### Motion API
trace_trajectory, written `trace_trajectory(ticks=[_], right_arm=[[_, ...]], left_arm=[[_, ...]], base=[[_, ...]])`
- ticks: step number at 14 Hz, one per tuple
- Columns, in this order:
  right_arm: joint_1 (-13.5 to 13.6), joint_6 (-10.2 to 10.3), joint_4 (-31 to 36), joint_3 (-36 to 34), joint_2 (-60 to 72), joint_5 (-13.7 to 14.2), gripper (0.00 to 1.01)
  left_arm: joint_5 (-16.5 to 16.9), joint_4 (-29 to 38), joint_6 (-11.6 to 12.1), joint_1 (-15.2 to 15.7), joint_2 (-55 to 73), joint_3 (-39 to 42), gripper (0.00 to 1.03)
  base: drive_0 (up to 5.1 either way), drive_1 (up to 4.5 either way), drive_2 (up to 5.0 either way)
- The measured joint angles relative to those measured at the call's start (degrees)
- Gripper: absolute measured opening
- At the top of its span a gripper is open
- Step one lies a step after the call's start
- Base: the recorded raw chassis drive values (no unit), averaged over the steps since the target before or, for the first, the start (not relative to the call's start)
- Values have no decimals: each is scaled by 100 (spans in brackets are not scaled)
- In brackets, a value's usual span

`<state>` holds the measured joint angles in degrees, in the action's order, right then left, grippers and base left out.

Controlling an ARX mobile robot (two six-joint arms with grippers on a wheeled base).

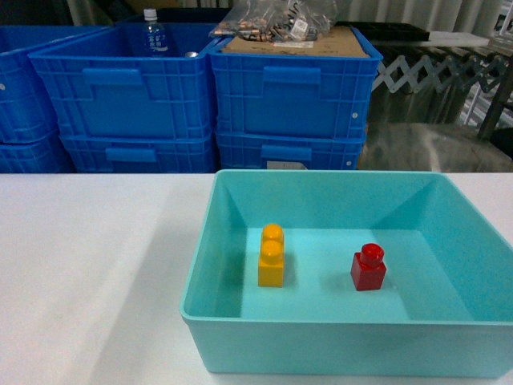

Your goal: Pick red block from blue box to shelf

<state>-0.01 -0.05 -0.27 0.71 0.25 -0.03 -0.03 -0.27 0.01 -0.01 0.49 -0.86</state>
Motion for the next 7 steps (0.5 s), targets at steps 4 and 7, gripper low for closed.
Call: trace_trajectory(ticks=[4,7], right_arm=[[0,0,0,0,2,0,98],[0,2,0,0,0,0,98]], left_arm=[[0,0,0,0,0,0,98],[0,0,2,0,0,0,98]], base=[[0,0,0],[0,0,0]])
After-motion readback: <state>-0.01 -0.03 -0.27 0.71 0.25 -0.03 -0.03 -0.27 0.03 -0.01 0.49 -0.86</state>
